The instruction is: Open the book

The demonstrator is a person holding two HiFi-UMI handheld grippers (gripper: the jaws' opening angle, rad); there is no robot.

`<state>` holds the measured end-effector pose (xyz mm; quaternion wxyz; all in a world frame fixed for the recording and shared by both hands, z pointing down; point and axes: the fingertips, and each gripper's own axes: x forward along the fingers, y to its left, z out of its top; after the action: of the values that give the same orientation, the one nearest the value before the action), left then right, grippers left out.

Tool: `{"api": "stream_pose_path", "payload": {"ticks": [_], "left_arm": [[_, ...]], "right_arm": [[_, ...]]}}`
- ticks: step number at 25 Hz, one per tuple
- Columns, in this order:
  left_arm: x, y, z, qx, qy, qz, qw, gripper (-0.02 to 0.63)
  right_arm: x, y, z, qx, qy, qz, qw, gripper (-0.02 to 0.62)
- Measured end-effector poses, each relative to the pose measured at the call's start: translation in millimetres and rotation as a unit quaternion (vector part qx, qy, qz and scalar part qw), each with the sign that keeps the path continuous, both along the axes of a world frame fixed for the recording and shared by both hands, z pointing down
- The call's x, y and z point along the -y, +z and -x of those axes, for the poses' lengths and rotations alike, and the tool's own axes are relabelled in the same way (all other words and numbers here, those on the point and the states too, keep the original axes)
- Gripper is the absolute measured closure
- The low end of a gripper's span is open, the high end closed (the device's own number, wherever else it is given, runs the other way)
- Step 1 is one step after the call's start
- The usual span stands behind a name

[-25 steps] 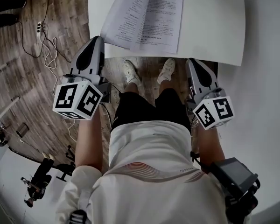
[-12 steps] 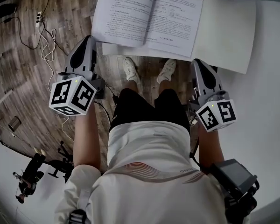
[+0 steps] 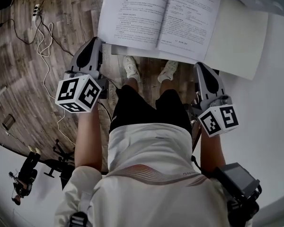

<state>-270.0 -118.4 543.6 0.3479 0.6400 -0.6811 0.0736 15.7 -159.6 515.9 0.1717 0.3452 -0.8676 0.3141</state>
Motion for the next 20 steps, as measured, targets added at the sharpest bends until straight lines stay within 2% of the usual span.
{"api": "stream_pose_path", "payload": {"ticks": [4,11,16,20], "left_arm": [[-7,22,0,-0.002,0.011,0.014,0.9998,0.597],[-12,44,2,-0.014,0.016,0.013,0.9997,0.597],[-12,58,-3,0.003,0.029,0.032,0.9991,0.588],[-14,52,2,0.009,0.015,0.022,0.9996,0.549]], "right_arm": [[-2,4,6,-0.002,-0.002,0.003,1.0,0.592],[-1,8,9,-0.006,0.004,0.005,1.0,0.592],[-3,13,8,-0.009,0.007,0.008,1.0,0.592],[-4,11,7,-0.008,0.007,0.005,1.0,0.592]]}}
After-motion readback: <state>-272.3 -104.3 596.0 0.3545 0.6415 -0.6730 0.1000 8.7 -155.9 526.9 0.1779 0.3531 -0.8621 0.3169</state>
